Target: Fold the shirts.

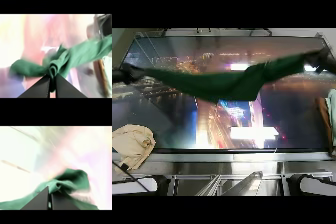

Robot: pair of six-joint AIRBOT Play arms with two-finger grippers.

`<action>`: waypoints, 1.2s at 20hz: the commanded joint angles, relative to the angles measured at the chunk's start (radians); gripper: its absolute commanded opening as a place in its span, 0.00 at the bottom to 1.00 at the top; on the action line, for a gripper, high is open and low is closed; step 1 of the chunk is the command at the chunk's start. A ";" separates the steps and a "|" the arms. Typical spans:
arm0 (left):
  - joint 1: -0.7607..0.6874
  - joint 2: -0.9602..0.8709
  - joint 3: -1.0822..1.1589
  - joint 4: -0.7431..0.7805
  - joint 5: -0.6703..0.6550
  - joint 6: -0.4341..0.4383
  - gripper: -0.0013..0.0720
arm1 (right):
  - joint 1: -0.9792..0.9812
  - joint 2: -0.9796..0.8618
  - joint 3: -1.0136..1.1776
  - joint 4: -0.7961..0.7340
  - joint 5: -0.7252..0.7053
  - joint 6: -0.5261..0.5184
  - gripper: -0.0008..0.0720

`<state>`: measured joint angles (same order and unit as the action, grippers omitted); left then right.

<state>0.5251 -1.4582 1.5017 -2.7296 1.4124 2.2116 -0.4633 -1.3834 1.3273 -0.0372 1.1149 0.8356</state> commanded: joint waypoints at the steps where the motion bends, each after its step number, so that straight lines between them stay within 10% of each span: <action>1: 0.084 0.319 0.220 -0.064 -0.022 0.091 0.05 | -0.128 0.303 0.159 0.116 0.129 -0.165 0.03; 5: 0.282 0.589 0.076 0.089 -0.003 0.068 0.05 | -0.178 0.632 -0.069 -0.275 0.016 -0.073 0.03; 11: 0.109 0.440 -0.473 0.049 -0.073 0.156 0.05 | -0.114 0.531 -0.639 -0.127 -0.154 -0.240 0.03; 24: 0.016 0.390 0.023 -0.140 0.324 -0.085 0.05 | -0.120 0.795 -0.510 0.136 -0.095 -0.376 0.03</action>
<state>0.5419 -1.1313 1.4242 -2.7922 1.6329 2.1979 -0.5797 -0.6945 0.7597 0.0624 1.0355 0.4934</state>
